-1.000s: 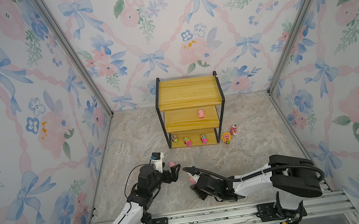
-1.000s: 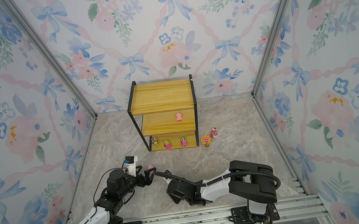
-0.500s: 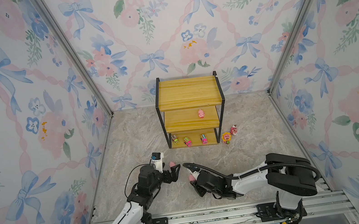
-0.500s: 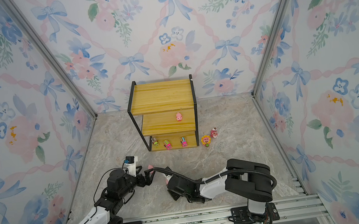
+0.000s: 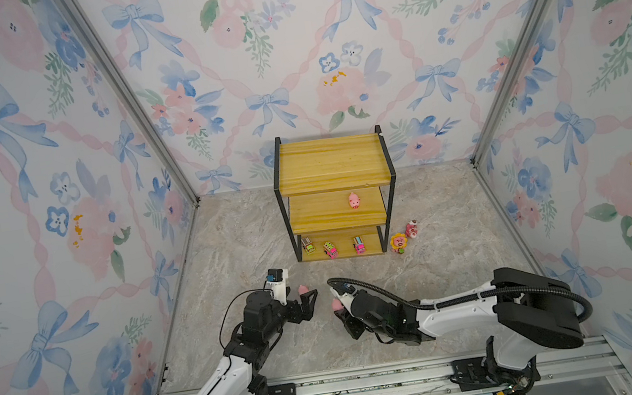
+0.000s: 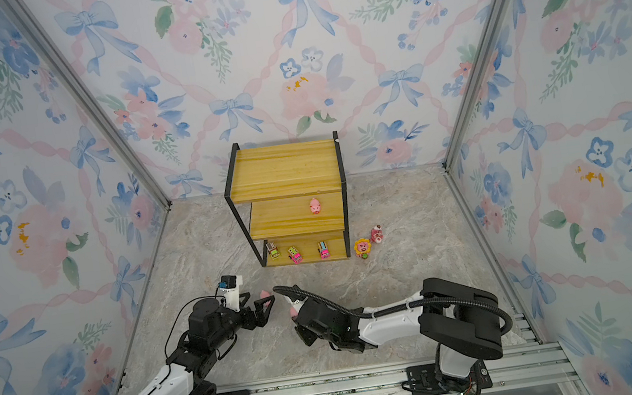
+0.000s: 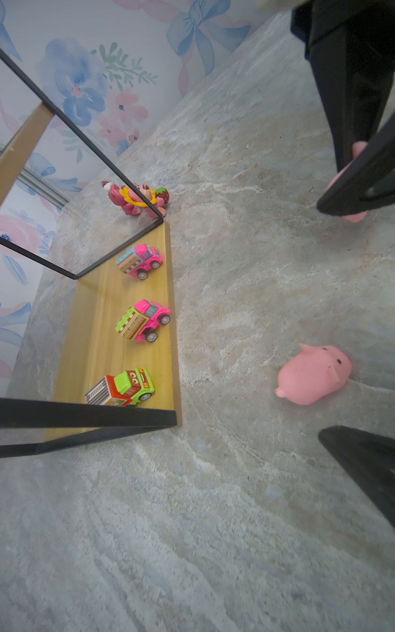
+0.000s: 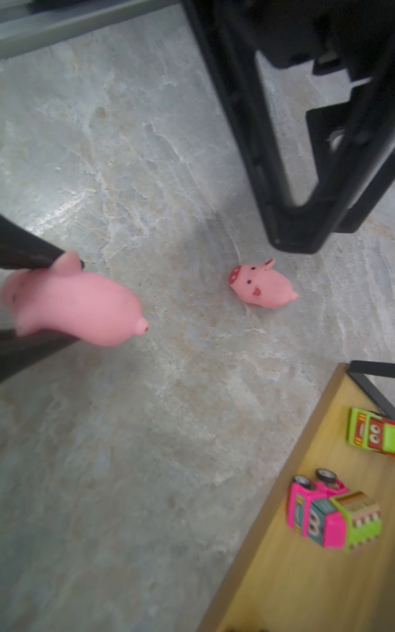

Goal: Place and organize the plastic toys onto the shelf
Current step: 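Lower the right gripper onto the pink pig and close on it, then lift the pink pig and carry it up to the middle shelf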

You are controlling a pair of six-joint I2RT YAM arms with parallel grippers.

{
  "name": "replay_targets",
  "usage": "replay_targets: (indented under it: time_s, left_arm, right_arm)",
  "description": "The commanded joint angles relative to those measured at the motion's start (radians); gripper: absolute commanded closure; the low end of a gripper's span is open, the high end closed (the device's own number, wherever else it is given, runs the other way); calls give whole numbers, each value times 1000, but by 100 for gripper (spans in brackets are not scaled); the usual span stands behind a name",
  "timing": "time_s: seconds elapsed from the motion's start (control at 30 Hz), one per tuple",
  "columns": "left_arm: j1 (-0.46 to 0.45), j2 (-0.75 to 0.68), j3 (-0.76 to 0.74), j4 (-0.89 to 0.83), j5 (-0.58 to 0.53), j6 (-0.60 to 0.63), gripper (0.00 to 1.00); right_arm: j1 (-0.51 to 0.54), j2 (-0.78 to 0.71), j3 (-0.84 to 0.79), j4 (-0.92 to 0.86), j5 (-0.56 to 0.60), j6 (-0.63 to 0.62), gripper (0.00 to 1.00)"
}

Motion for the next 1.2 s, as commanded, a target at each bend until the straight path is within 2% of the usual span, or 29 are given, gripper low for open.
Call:
replay_targets:
  time_s: [0.0, 0.27, 0.5, 0.8, 1.17]
  left_arm:
    - [-7, 0, 6, 16, -2, 23, 3]
    - [-7, -9, 3, 16, -1, 23, 3]
    - [-7, -11, 2, 17, 1, 21, 3]
    - [-9, -18, 0, 17, 2, 22, 3]
    - [-9, -19, -1, 16, 3, 26, 3]
  right_arm:
    - [-48, -54, 74, -87, -8, -70, 71]
    - [-204, -77, 241, -163, -55, -181, 71]
    - [-284, -23, 433, -216, -60, -249, 70]
    - [-316, 94, 528, -109, -14, -256, 70]
    - [-316, 151, 527, 26, 81, -251, 70]
